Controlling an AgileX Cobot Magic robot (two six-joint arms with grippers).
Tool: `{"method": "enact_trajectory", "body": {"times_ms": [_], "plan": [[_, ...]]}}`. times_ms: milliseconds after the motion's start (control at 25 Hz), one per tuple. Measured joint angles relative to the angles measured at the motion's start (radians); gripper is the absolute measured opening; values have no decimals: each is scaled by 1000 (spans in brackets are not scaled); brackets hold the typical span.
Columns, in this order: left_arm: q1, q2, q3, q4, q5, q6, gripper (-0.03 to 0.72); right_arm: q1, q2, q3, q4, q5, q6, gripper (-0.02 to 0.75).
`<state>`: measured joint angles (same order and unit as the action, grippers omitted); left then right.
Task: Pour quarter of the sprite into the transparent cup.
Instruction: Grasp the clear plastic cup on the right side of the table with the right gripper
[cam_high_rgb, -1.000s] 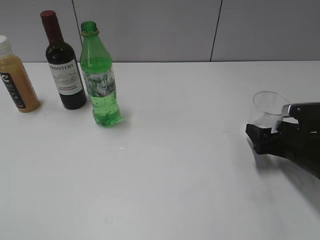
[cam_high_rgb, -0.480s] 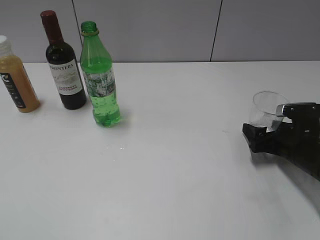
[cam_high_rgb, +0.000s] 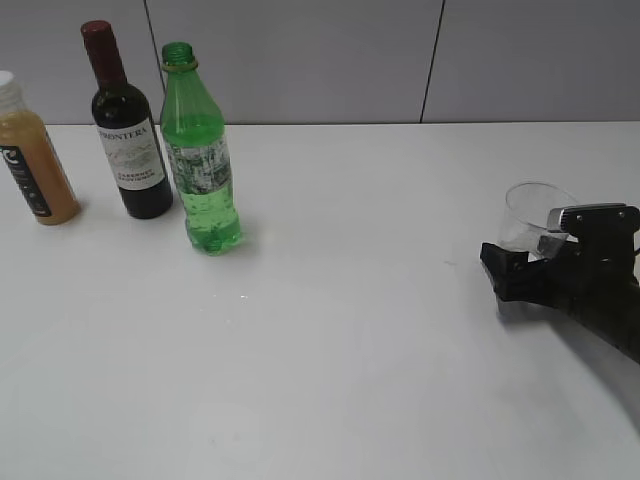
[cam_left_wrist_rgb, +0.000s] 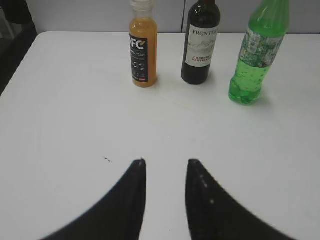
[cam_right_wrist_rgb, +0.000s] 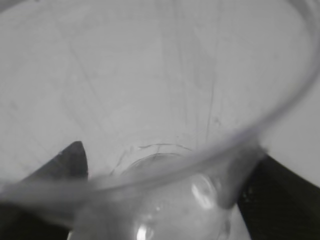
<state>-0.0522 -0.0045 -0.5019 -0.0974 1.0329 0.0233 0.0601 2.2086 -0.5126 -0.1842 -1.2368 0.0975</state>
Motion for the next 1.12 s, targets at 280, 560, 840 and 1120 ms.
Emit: {"method": "enact_trajectory", "body": {"times_ms": [280, 560, 840, 1120], "plan": [[0, 0, 0, 0, 0, 0, 218, 0, 5, -7, -1, -6, 0, 668], [0, 0, 0, 0, 0, 0, 218, 0, 8, -19, -24, 2, 0, 582], [0, 0, 0, 0, 0, 0, 218, 0, 1, -19, -27, 9, 0, 539], [0, 0, 0, 0, 0, 0, 218, 0, -104, -2, -93, 20, 0, 534]]}}
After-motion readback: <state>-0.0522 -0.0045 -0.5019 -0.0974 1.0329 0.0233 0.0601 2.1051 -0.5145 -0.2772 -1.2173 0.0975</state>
